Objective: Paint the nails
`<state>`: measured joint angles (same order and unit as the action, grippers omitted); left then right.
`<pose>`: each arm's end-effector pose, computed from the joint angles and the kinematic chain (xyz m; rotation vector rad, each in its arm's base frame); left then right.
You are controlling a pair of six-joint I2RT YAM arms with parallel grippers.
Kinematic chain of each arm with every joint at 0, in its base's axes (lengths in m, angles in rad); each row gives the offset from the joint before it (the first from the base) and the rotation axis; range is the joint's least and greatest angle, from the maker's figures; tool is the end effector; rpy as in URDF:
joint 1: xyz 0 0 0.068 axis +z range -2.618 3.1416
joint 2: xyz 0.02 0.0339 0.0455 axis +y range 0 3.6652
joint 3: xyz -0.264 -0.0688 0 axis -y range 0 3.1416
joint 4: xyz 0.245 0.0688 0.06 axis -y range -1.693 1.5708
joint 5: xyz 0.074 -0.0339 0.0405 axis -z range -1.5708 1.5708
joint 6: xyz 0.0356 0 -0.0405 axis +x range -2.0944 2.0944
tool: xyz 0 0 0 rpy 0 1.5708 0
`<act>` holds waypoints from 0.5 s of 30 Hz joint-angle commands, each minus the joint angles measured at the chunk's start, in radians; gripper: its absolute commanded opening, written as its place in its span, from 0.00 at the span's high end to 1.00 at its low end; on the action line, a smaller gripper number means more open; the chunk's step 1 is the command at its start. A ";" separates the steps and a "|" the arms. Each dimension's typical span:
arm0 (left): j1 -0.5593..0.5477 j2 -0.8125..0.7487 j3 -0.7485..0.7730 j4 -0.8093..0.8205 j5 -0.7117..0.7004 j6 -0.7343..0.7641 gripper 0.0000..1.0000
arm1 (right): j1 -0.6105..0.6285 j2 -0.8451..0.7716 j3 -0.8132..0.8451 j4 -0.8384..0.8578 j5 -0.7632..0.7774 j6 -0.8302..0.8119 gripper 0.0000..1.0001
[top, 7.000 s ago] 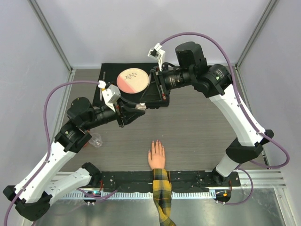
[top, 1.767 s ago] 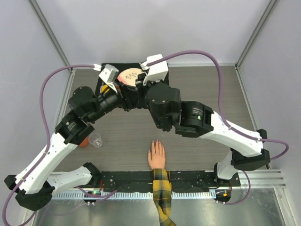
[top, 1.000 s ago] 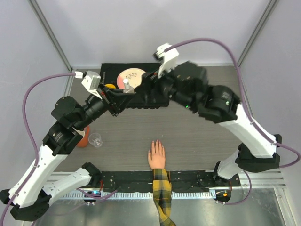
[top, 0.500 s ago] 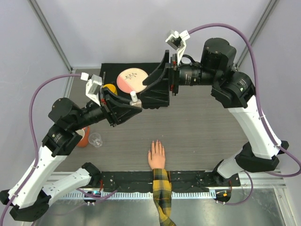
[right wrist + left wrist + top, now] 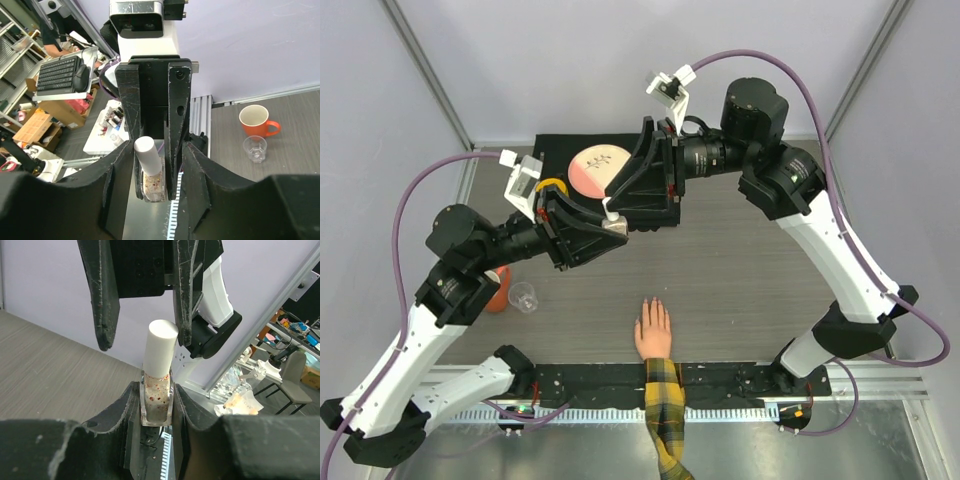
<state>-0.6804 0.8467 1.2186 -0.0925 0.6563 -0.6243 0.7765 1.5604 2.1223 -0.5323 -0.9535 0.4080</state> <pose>0.1028 -0.1111 0.4844 0.6658 1.3698 -1.4937 0.1845 0.2220 0.5616 -1.1319 1.4194 1.6084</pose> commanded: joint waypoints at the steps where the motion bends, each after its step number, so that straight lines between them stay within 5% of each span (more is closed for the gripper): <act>1: -0.004 -0.001 0.021 0.073 0.022 -0.012 1.00 | -0.003 -0.011 -0.010 0.083 -0.051 0.040 0.53; 10: -0.002 0.005 0.035 0.050 -0.012 0.026 1.00 | -0.003 -0.025 -0.058 0.117 -0.070 0.068 0.62; 15: -0.002 -0.003 0.039 0.034 -0.066 0.061 1.00 | -0.003 -0.036 -0.082 0.121 -0.051 0.065 0.86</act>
<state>-0.6804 0.8555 1.2190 -0.0948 0.6380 -0.6025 0.7765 1.5600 2.0544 -0.4545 -1.0027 0.4641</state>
